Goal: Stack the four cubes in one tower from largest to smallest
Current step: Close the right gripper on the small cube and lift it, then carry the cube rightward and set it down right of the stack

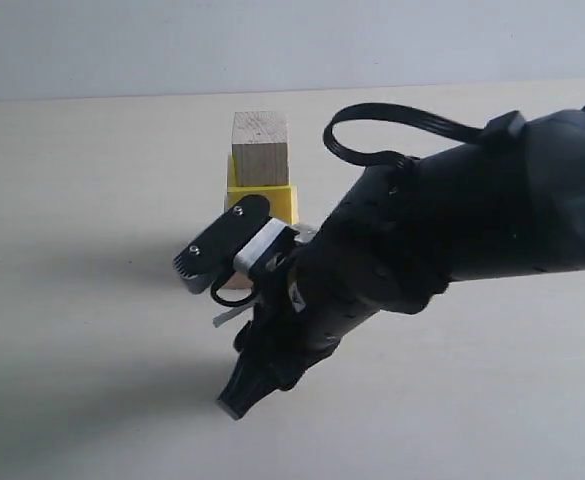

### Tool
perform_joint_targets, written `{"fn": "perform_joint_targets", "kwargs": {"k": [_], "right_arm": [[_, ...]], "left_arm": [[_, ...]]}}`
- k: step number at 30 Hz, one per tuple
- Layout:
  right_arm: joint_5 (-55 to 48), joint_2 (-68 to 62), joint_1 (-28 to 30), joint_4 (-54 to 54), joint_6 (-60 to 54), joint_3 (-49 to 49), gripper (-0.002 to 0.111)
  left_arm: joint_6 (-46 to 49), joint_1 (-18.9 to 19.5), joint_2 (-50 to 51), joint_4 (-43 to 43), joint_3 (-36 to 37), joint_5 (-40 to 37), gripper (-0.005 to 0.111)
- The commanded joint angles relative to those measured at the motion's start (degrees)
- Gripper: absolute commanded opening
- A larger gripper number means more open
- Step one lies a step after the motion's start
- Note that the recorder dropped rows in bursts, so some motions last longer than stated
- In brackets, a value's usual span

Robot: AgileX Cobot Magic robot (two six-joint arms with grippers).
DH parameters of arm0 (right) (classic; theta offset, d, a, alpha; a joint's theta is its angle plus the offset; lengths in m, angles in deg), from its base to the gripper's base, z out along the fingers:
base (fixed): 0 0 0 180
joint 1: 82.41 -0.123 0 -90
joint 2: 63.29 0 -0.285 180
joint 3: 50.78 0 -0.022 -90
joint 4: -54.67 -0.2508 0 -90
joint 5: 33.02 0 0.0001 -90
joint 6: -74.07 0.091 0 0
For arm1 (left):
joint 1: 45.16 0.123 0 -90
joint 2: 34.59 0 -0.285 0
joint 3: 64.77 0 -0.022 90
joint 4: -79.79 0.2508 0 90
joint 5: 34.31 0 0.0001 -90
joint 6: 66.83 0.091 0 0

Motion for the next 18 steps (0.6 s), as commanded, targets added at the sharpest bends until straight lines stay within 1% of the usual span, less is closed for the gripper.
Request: {"fn": "perform_joint_targets", "kwargs": {"k": [1,4,7,8,9,10,11,12,13,14,16,18], "right_arm": [[-4.04,6.89,0.07,18.8,18.24,2.99,0.0],[-4.36,13.2,0.07,19.28,19.48,7.96,0.0],[-6.47,20.73,3.6,23.14,24.91,13.62,0.0],[-7.8,23.59,6.52,25.85,27.3,14.88,0.0],[-8.21,24.9,8.22,26.86,28.56,15.21,0.0],[-9.22,27.08,11.94,28.66,30.0,15.24,0.0],[-9.11,28.04,13.95,29.67,30.96,15.24,0.0],[-8.08,28.97,17.66,30.82,32.99,15.24,0.0],[-7.07,29.11,19.85,30.67,33.5,15.24,0.0],[-4.57,28.8,23.37,29.26,33.79,15.24,0.0],[-0.04,27.93,26.48,26.43,33.28,15.24,0.0],[4.14,26.48,28.26,24.74,32.76,14.78,0.0]], "left_arm": [[-0.12,0.2,-0.17,-0.39,0.13,-0.2,0.0],[-0.12,0.2,-0.17,-0.39,0.13,-0.2,0.0],[-0.12,0.2,-0.17,-0.39,0.13,-0.2,0.0],[-0.12,0.2,-0.17,-0.39,0.13,-0.08,0.0],[-0.12,0.2,-0.17,-0.39,0.13,0.04,0.0],[-0.12,0.2,-0.17,-0.39,0.13,0.27,0.0],[-0.12,0.2,-0.17,-0.39,0.13,0.27,0.0],[-0.12,0.2,-0.17,-0.39,0.13,0.27,0.0],[-0.12,0.2,-0.17,-0.39,0.13,0.27,0.0],[-0.12,0.2,-0.17,-0.39,0.13,0.27,0.0],[-0.12,0.2,-0.17,-0.39,0.13,0.46,0.0],[-0.12,0.2,-0.17,-0.39,0.13,0.78,0.0]]}}
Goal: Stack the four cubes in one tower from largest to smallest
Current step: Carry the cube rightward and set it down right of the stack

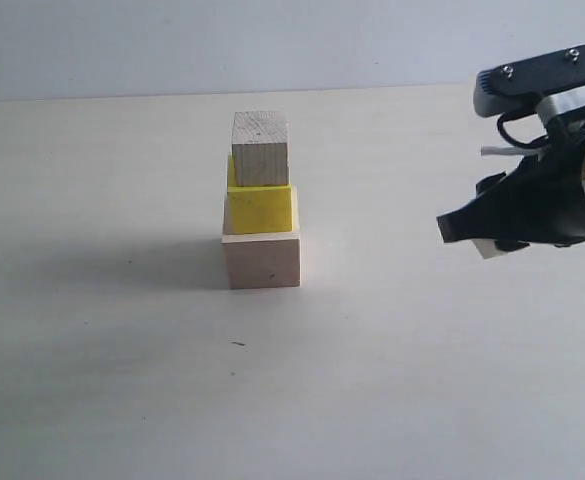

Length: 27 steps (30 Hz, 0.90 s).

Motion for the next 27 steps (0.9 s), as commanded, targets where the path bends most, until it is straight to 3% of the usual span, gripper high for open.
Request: {"fn": "perform_joint_targets", "kwargs": {"k": [1,12,27], "right_arm": [[9.03,-3.07,4.54,-3.07,-0.22,-0.74,0.0],[6.68,-19.37,6.65,-6.16,-8.31,-12.74,0.0],[8.27,-31.38,6.99,-8.23,-10.24,-16.46,0.0]], "left_arm": [[-0.12,0.2,-0.17,-0.39,0.04,1.5,0.0],[-0.12,0.2,-0.17,-2.2,0.04,1.79,0.0],[-0.12,0.2,-0.17,-4.58,0.04,0.99,0.0]]}}
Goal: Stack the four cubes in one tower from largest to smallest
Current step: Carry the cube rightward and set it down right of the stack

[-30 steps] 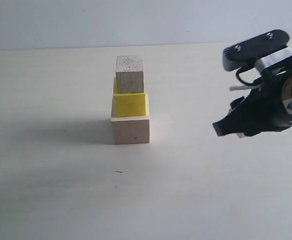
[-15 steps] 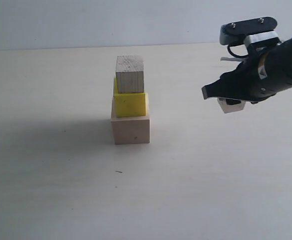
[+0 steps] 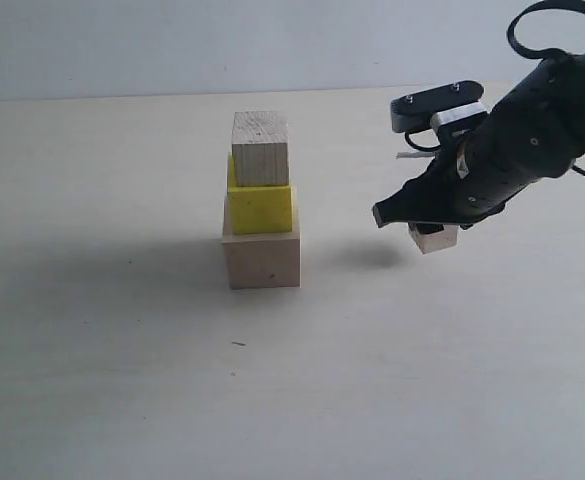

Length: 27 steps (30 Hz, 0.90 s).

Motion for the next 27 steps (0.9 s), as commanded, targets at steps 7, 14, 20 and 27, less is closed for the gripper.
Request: {"fn": "perform_joint_targets", "kwargs": {"k": [7,14,20,27], "right_arm": [[3.48,-1.79,3.72,-3.98,-0.41,-0.66,0.0],[3.94,-1.79,6.13,-5.07,5.2,-0.66,0.0],[4.86,-2.13,6.4,-4.86,5.09,-0.66,0.0],[10.1,-6.53,6.4,-4.21,3.98,-0.66,0.0]], "left_arm": [[-0.12,0.2,-0.17,-0.57,0.04,-0.34,0.0],[-0.01,0.2,-0.17,-0.57,0.04,-0.32,0.0],[-0.01,0.2,-0.17,-0.57,0.04,-0.21,0.0],[-0.01,0.2,-0.17,-0.65,0.04,-1.02,0.0]]}}
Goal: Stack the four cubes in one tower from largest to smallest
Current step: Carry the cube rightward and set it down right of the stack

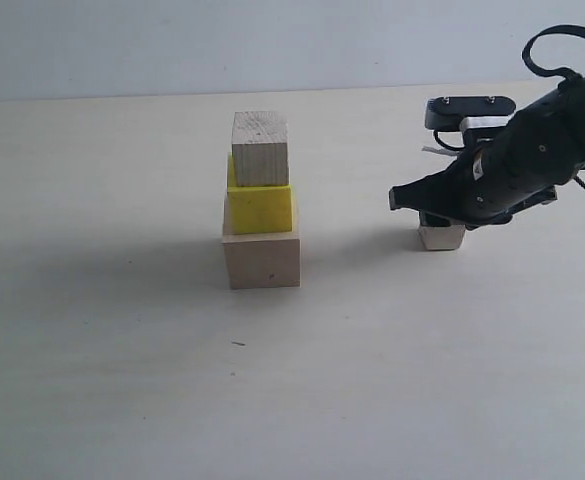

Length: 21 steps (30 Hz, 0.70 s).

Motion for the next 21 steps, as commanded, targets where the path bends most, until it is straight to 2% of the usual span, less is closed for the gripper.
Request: {"fn": "perform_joint_targets", "kwargs": {"k": [1,12,14,17,21], "right_arm": [[2.6,-0.95,0.17,1.32,-0.37,-0.34,0.0],[4.38,-4.42,0.84,3.6,-0.25,-0.71,0.003],[4.37,-4.42,0.84,3.6,-0.25,-0.71,0.009],[4.37,-4.42,0.84,3.6,-0.25,-0.71,0.027],[4.37,-4.42,0.84,3.73,-0.25,-0.71,0.063]], "left_arm": [[-0.1,0.2,-0.17,-0.56,0.04,-0.69,0.0],[-0.1,0.2,-0.17,-0.74,0.04,-1.02,0.0],[-0.1,0.2,-0.17,-0.74,0.04,-1.29,0.0],[-0.1,0.2,-0.17,-0.74,0.04,-1.73,0.0],[-0.1,0.2,-0.17,-0.74,0.04,-1.73,0.0]]}}
